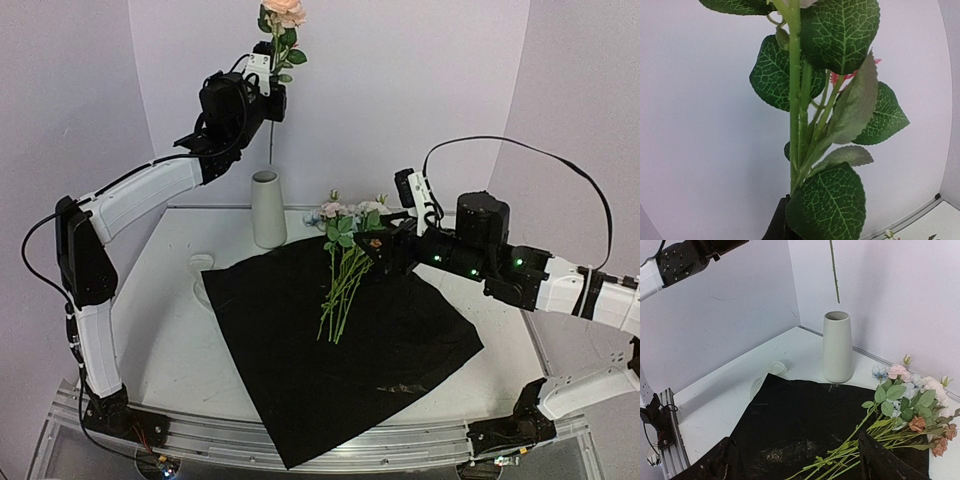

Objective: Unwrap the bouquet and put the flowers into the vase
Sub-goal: Insert the fake flower into the vase, then pick up the fake flower from the wrapping paper.

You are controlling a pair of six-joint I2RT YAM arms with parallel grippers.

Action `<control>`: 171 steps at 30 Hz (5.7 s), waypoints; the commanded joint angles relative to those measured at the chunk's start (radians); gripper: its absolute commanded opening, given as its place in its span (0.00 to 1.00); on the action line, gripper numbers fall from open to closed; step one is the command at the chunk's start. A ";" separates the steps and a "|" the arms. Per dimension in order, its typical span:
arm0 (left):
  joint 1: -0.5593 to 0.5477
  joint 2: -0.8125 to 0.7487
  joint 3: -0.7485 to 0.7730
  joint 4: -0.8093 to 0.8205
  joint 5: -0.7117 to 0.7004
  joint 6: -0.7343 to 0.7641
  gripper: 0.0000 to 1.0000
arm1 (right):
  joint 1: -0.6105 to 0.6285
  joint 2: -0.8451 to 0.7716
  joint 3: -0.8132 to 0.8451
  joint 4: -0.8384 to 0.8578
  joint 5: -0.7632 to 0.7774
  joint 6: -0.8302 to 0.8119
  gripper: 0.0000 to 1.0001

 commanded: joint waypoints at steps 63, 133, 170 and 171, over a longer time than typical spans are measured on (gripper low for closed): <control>0.149 -0.045 -0.445 0.044 0.065 -0.428 0.83 | 0.005 -0.040 0.010 -0.061 0.150 -0.020 0.84; 0.145 -0.482 -1.081 -0.131 0.507 -0.677 0.83 | -0.111 0.884 0.490 -0.327 0.159 0.896 0.15; 0.145 -0.512 -1.083 -0.160 0.471 -0.671 0.83 | -0.134 0.825 0.464 -0.327 0.234 0.948 0.00; 0.145 -0.513 -1.082 -0.161 0.471 -0.672 0.83 | -0.134 0.812 0.459 -0.327 0.239 0.949 0.00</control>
